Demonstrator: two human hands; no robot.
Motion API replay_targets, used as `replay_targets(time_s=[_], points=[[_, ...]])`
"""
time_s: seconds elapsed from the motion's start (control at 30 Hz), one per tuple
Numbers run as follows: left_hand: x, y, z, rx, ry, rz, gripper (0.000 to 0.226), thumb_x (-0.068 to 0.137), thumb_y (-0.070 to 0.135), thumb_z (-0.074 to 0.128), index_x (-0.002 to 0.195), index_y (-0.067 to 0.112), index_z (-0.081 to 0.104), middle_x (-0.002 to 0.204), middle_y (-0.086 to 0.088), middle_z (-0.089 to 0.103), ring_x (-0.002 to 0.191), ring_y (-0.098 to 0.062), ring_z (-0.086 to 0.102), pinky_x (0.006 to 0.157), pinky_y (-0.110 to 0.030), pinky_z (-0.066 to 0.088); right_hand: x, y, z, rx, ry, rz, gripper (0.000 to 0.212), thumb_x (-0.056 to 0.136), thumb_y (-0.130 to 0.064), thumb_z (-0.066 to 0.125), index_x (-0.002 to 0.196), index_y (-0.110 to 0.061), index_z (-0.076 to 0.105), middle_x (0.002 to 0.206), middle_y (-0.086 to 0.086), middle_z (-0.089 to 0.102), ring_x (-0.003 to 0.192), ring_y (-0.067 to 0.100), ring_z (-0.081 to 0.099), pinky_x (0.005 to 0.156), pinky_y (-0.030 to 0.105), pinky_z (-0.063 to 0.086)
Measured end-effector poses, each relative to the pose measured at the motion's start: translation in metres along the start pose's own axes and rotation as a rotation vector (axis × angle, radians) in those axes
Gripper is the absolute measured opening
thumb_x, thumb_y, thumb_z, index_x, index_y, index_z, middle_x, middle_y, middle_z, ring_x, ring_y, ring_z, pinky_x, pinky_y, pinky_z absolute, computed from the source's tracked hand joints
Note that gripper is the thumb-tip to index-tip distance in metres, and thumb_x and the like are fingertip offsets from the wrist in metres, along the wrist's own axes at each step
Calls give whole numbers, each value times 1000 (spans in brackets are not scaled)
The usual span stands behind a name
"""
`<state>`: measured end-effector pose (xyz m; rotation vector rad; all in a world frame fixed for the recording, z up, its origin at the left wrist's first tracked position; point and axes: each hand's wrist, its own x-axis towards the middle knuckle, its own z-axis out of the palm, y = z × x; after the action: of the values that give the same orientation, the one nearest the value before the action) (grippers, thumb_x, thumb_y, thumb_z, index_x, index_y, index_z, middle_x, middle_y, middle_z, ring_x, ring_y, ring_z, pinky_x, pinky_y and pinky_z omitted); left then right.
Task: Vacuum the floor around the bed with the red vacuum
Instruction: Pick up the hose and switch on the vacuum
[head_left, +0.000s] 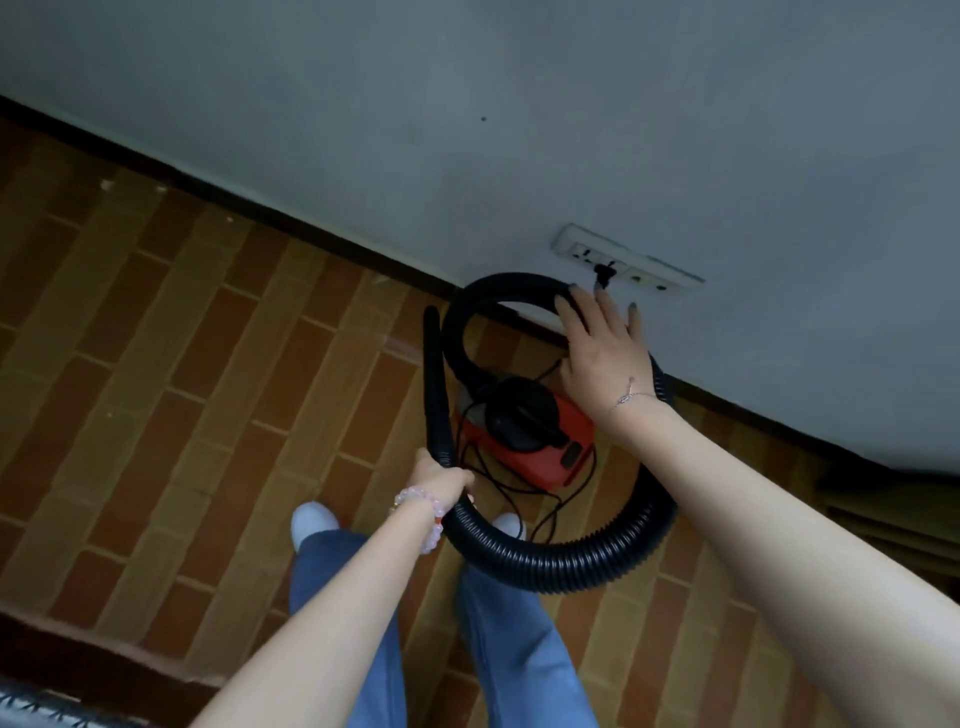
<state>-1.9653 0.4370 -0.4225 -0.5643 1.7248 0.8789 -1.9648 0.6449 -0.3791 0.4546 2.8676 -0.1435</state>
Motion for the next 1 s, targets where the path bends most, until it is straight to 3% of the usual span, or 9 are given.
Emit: replay_targets(time_s=[0.07,0.13,0.27,0.47,0.6,0.67,0.77,0.9,1.0], points=[[1,-1,17,-5,25,-1,42,80,0,59,117,4,40,82,-11,56,70,-26,61,63,-31,51,-7,23,12,37,-110,117,67,91,-10,47,151,-10,17,157,9,20,144,29,19,114,47,20],[6,-5,28,-40,55,-11,45,78,-2,58,119,3,39,89,-16,58,78,-33,64,72,-37,56,-14,41,25,85,-201,212,68,92,-13,49,151,-12,14,156,7,19,141,29,23,109,43,29],[9,-10,37,-168,83,0,43,82,-12,52,117,8,36,77,-14,50,55,-23,52,42,-23,50,-32,56,48,344,-297,361,71,92,-7,50,151,-18,13,150,13,27,126,34,42,102,41,41],[20,14,48,-277,58,42,47,81,8,68,118,15,39,78,-13,56,60,-20,55,56,-29,48,-61,49,69,554,-185,339,66,86,-2,50,146,-19,30,138,13,42,118,34,49,95,39,44],[23,29,54,-256,-2,59,38,78,31,74,103,17,49,98,-11,59,85,-23,59,77,-33,50,-84,46,83,583,-233,324,73,82,-1,57,147,-22,31,133,10,47,116,30,51,91,35,46],[25,32,57,-218,-34,24,62,71,47,77,116,17,47,115,-8,58,104,-25,58,96,-37,46,-96,39,87,604,-263,301,76,81,-3,60,147,-24,30,130,8,48,114,29,53,90,35,48],[27,28,60,-150,-47,-45,109,60,64,76,146,20,27,141,-7,43,126,-28,46,108,-43,37,-109,23,90,697,-278,255,78,79,0,60,146,-28,30,126,3,48,111,23,53,81,27,45],[30,5,51,-187,-79,-71,116,53,76,71,146,22,29,141,-5,44,126,-25,45,108,-44,36,-112,5,95,780,-282,229,79,79,4,57,146,-30,32,131,0,47,116,20,51,79,19,37],[34,-9,44,-225,-97,-53,102,56,79,66,138,25,38,126,-1,53,112,-21,54,100,-42,45,-111,-12,102,826,-317,204,78,81,0,61,146,-33,31,135,0,47,122,20,49,92,25,42]])
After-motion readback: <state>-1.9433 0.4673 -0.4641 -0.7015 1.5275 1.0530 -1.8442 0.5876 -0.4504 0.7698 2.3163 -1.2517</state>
